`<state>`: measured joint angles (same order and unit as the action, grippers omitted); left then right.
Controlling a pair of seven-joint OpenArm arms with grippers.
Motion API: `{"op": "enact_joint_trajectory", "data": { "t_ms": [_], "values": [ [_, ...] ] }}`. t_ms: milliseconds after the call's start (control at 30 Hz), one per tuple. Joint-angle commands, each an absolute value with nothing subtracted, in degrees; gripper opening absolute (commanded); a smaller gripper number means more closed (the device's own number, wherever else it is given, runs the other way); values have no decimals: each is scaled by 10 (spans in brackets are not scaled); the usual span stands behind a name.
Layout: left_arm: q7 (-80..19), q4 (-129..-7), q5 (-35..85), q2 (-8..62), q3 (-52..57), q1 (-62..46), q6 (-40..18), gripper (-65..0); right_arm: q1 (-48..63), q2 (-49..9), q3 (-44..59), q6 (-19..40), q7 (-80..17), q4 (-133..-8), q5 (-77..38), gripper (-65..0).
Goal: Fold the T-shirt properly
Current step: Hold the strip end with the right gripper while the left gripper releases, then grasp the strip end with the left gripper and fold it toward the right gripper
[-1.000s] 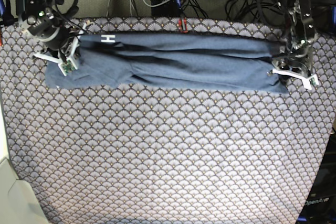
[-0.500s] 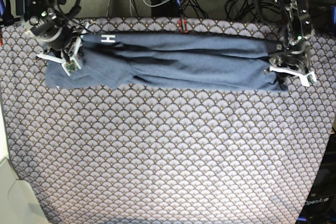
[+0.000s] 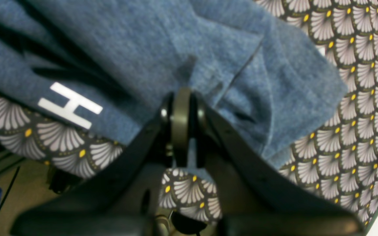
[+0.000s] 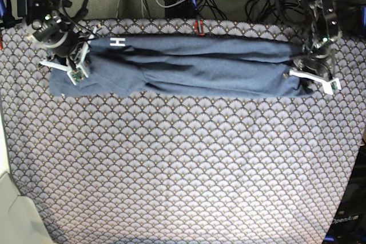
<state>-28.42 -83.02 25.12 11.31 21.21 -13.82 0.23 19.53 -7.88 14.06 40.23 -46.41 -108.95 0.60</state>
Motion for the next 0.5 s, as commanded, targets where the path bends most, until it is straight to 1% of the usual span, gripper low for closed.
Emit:
{"op": "enact_joint_trajectory", "data": {
  "t_ms": [0, 100, 267, 467],
  "values": [
    [-338, -843, 255, 107, 205, -154, -4, -647, 192, -84, 142, 400, -455, -1098, 0, -650],
    [-339, -867, 254, 107, 205, -160, -3, -647, 192, -84, 142, 400, -455, -1098, 0, -650],
    [-339, -874, 254, 107, 209, -167, -3, -647, 192, -80, 142, 400, -455, -1098, 0, -650],
    [-339, -945, 254, 102, 206, -185, 0, -647, 193, -80, 142, 400, -455, -1098, 0, -650]
  ]
}}
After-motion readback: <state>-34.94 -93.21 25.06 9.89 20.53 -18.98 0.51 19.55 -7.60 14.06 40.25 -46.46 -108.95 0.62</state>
